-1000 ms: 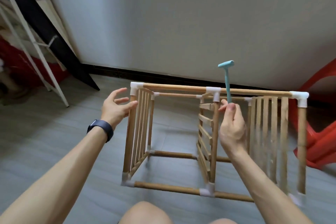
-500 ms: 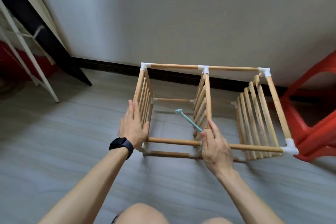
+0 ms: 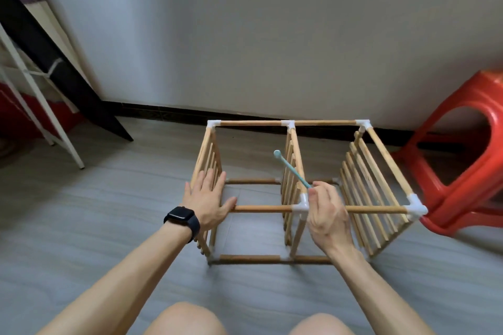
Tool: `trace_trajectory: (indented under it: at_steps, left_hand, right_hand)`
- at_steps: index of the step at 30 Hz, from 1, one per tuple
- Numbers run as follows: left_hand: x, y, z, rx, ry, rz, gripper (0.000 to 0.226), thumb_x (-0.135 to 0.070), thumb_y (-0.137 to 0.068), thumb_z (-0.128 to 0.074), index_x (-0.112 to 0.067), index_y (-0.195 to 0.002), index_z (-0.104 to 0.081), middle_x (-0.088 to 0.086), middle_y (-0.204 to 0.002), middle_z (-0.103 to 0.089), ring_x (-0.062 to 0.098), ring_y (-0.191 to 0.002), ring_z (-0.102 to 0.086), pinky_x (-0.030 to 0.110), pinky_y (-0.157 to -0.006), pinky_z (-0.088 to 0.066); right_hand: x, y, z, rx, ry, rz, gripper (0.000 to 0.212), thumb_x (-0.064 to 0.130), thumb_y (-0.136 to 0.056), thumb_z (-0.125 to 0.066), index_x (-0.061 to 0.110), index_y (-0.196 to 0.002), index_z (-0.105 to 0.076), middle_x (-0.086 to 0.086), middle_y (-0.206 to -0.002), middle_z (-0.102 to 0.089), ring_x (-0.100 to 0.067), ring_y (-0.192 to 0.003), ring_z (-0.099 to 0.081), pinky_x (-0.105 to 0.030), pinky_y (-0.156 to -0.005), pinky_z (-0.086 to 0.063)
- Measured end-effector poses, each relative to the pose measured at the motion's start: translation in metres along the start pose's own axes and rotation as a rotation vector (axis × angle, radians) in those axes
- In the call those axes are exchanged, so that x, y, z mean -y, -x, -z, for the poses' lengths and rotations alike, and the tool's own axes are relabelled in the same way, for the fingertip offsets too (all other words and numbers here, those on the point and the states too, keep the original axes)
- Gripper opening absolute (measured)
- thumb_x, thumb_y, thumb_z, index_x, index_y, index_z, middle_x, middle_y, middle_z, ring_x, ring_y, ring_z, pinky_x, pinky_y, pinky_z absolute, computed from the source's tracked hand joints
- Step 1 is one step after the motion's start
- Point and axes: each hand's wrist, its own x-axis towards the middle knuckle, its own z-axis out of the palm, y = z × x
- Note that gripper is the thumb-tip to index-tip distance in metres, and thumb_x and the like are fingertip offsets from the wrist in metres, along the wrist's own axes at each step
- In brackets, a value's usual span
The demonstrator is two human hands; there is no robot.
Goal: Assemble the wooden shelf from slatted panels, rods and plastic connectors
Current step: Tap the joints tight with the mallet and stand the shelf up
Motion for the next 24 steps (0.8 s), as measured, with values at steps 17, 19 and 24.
trace_trajectory:
  at_steps: [17,19,24]
  left_hand:
    - [-0.126,-0.067,-0.012,-0.022,-0.233,-0.638,0.093,-0.026,-0.077,-0.063,-0.032,-0.157,-0.016,-0.006,-0.168,0.005,0.015,-0.154,0.007,0.045,-0.125,-0.001]
    - [-0.127,-0.067,-0.015,-0.031,-0.202,-0.633,0.092,-0.025,-0.077,-0.063,-0.031,-0.157,-0.017,-0.006,-0.168,0.003,0.015,-0.154,0.006,0.045,-0.125,-0.003]
    - [-0.124,-0.067,-0.017,-0.053,-0.151,-0.638,0.091,-0.025,-0.077,-0.064,-0.030,-0.156,-0.021,-0.006,-0.168,0.000,0.015,-0.154,0.004,0.044,-0.125,-0.003]
  right_hand:
    - [-0.025,0.083,0.090,0.307,0.060,-0.261,0.038,0.050,-0.101,-0.025,0.027,-0.072,-0.037,0.004,-0.065,-0.053,-0.020,-0.068,-0.053,-0.044,-0.064,-0.040]
    - [-0.019,0.072,0.098,0.231,0.043,-0.181,0.041,0.053,-0.100,-0.022,0.027,-0.072,-0.038,0.002,-0.062,-0.052,-0.017,-0.062,-0.051,-0.038,-0.060,-0.040]
    - [-0.002,0.060,0.098,-0.035,-0.026,0.008,0.029,0.034,-0.104,-0.027,0.021,-0.082,-0.041,0.005,-0.057,-0.044,-0.014,-0.051,-0.049,-0.016,-0.047,-0.030]
